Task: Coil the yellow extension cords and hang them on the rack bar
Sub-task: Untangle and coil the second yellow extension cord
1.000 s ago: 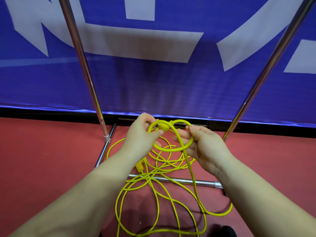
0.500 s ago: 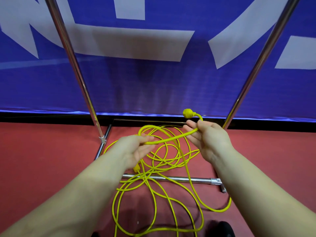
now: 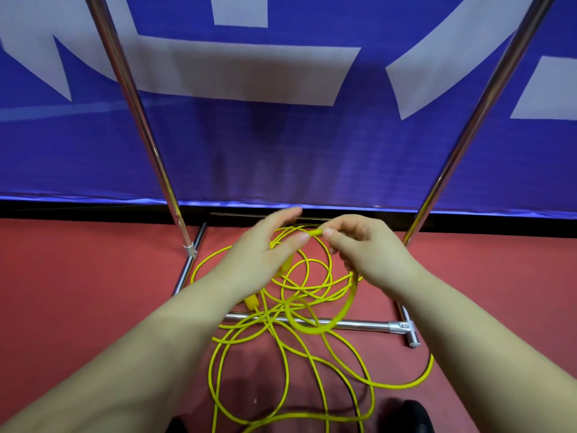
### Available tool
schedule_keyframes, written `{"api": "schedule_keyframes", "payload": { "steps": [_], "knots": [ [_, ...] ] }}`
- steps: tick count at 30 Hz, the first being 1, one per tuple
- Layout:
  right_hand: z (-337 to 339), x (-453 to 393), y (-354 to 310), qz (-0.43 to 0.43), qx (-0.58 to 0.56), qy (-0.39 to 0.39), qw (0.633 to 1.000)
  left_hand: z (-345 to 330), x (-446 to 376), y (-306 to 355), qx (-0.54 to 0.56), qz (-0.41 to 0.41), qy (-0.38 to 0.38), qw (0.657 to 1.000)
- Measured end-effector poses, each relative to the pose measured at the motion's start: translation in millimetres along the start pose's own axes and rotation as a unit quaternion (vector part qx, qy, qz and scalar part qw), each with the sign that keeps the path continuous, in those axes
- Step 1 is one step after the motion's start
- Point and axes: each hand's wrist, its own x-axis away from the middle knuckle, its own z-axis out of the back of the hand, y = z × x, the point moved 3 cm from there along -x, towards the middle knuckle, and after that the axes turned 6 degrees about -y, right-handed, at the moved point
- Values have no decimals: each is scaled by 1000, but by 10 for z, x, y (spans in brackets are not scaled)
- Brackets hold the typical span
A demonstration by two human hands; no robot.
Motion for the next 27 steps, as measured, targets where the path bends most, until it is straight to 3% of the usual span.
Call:
{"api": "schedule_keyframes", "payload": {
  "steps": [2, 5, 9, 13, 16, 23, 27],
  "knots": [
    [-36, 20, -35, 23, 18, -19, 999, -76, 31, 46, -8, 4, -83, 997],
    [-46, 35, -20, -10, -70, -27, 997, -106, 26, 44, 1, 8, -85, 996],
    [-188, 95, 42, -89, -189, -144, 967, 4, -9, -58, 110, 67, 4, 992],
    [-282, 205, 93, -138, -253, -223, 931, 244, -17, -225, 202, 140, 132, 960],
    [-243, 249, 164, -158, -231, -247, 928, 269, 13, -288, 236, 166, 157, 945],
    [-175, 305, 236, -184, -149, -259, 936, 273, 58, -394, 206, 185, 182, 943],
    [-194, 369, 233, -195, -192, -269, 923, 439, 70, -499, 255, 223, 230, 912]
  ]
}}
